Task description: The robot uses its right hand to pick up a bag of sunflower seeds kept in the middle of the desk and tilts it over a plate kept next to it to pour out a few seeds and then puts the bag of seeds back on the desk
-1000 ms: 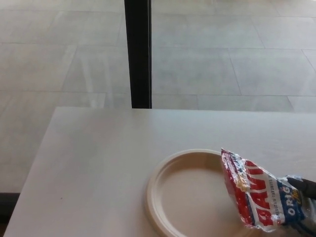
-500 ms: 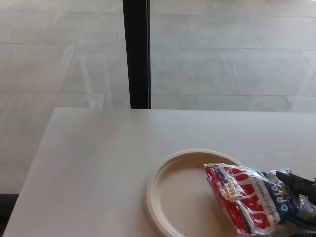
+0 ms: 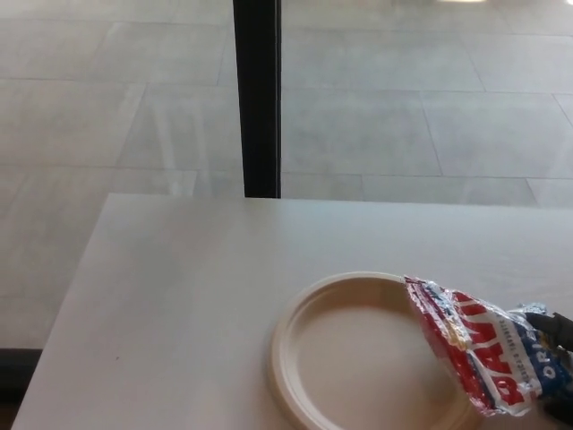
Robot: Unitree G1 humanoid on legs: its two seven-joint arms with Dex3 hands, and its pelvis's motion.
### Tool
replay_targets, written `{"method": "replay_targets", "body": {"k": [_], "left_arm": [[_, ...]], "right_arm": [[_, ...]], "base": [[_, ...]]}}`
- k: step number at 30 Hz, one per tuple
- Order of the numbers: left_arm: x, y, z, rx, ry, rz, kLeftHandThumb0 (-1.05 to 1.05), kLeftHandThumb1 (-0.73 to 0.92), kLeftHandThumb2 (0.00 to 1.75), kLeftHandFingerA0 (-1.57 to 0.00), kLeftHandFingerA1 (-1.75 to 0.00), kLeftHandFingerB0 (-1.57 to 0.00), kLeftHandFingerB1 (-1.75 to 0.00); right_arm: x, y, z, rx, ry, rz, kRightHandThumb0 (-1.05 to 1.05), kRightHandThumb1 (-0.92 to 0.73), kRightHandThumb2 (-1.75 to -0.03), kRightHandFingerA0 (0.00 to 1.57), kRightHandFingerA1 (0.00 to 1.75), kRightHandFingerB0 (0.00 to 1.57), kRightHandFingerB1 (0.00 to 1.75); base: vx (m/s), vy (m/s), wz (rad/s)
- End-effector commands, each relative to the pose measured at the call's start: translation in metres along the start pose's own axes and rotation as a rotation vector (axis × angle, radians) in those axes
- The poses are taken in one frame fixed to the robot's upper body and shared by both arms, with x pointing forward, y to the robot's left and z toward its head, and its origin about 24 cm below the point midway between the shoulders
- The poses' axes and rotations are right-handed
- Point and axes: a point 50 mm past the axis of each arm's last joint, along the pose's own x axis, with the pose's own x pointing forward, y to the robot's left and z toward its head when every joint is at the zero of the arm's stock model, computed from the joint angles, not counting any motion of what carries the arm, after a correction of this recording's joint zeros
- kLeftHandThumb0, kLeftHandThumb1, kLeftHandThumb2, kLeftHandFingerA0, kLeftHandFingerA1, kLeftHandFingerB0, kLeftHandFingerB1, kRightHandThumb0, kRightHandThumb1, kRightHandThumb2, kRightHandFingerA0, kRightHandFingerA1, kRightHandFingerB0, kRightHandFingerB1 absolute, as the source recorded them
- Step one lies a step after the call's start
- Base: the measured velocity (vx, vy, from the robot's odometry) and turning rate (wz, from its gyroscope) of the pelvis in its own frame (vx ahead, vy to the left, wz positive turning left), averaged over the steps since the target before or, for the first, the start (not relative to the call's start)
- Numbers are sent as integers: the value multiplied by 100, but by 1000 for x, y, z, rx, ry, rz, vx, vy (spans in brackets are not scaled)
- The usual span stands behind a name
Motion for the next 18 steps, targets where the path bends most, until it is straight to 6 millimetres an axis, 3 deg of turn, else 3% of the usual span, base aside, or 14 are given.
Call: {"method": "replay_targets", "body": {"k": [1,2,4,5,8,9,12,13,14,15,16,17,18], "left_arm": [[0,2,1,19,-7,22,-73,72,62,-49,-53,-36,-33],[0,1,1,23,-6,20,-73,73,62,-48,-52,-36,-33],[0,1,1,29,-3,18,-73,73,62,-48,-52,-36,-33],[0,1,2,26,-13,7,-76,72,62,-46,-54,-36,-34],[0,0,1,28,-10,11,-74,72,62,-46,-52,-35,-34],[1,-1,2,1,-11,24,-74,57,96,-44,-62,-31,-49],[1,-1,2,-4,-15,31,-80,61,97,-45,-62,-33,-48],[1,-1,2,15,-18,31,-82,61,97,-45,-61,-32,-48],[1,-1,2,22,-19,32,-82,61,97,-45,-61,-32,-48],[0,0,1,42,-14,36,-76,73,62,-49,-51,-38,-34],[0,0,2,49,-17,33,-76,73,63,-48,-50,-36,-34],[0,1,1,43,-20,33,-75,73,63,-48,-51,-37,-34],[0,1,1,26,-14,39,-74,58,96,-44,-59,-30,-49]], "right_arm": [[-10,20,-16,-59,42,64,-15,-72,-67,80,129,27,42],[-10,21,-16,-65,40,66,-15,-76,-68,77,157,35,45],[-9,22,-15,-73,36,68,-15,-76,-68,77,157,35,45],[-9,25,-13,-91,12,66,-15,-81,-64,76,171,41,42],[-9,28,-11,-74,-15,53,-15,-85,-67,73,175,51,43],[-8,30,-7,-68,-40,33,-14,-80,-79,77,175,63,46],[-8,32,-1,-79,-61,20,-14,-75,-92,85,175,77,51],[-8,33,2,-81,-87,11,-12,-68,-104,89,163,95,74],[-8,33,3,-82,-96,8,-12,-68,-104,89,163,95,74],[-9,35,5,-87,-96,11,-13,-68,-103,88,158,96,92],[-10,37,5,-21,-126,-24,-10,-57,-114,102,149,102,118],[-12,39,6,27,-150,-46,-6,-57,-117,92,158,91,148],[-13,40,6,23,-143,-62,-11,-56,-121,84,175,77,172]], "base": [[0,0,0],[0,0,0],[0,0,0],[0,0,0],[0,0,0],[0,0,0],[0,0,0],[0,0,0],[0,0,0],[0,0,0],[0,0,0],[0,0,0],[0,0,0]]}}
